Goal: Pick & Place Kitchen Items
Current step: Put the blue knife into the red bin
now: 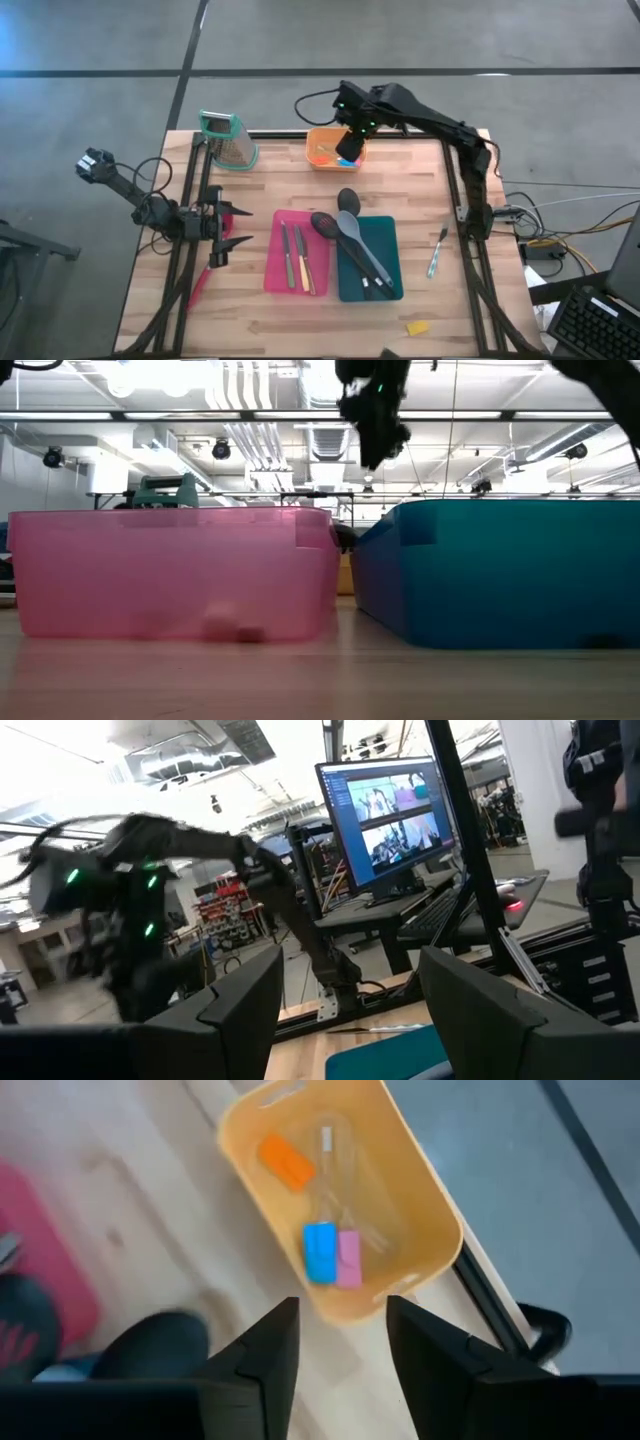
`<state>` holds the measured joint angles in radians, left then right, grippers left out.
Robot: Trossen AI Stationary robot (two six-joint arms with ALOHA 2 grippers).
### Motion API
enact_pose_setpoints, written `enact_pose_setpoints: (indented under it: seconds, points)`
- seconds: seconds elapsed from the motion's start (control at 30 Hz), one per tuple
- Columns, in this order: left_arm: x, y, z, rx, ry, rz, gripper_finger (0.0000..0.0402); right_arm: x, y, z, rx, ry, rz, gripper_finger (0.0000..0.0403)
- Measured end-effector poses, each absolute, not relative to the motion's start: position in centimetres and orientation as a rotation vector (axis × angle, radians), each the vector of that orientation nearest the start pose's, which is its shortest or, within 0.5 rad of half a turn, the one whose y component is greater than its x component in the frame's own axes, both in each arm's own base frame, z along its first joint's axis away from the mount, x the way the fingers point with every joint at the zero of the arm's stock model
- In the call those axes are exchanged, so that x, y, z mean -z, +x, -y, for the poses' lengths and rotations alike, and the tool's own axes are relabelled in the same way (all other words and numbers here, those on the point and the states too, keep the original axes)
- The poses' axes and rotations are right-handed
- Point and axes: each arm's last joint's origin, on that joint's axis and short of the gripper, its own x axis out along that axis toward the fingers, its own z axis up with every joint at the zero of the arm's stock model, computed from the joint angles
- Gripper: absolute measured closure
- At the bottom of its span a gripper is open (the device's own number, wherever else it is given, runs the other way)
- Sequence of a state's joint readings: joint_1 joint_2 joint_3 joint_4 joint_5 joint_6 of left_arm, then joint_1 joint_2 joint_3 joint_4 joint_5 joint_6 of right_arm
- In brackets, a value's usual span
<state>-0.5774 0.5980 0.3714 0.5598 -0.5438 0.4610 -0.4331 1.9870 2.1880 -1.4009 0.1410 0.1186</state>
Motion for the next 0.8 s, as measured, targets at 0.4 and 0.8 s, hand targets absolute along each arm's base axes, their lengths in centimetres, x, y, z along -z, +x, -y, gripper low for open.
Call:
enact_pose_setpoints:
  seconds: [0.4, 0.8]
  points:
    - [-28.2, 12.8, 6.6, -0.023, 0.292, 0.248, 0.0163, -41.9, 30.4, 8.2, 0.557, 0.272, -1.082, 0.0320]
    - [-27.5, 13.2, 6.8, -0.004, 0.270, 0.193, 0.0163, -37.7, 27.8, -0.4, 0.455, 0.179, -1.259, 0.0374]
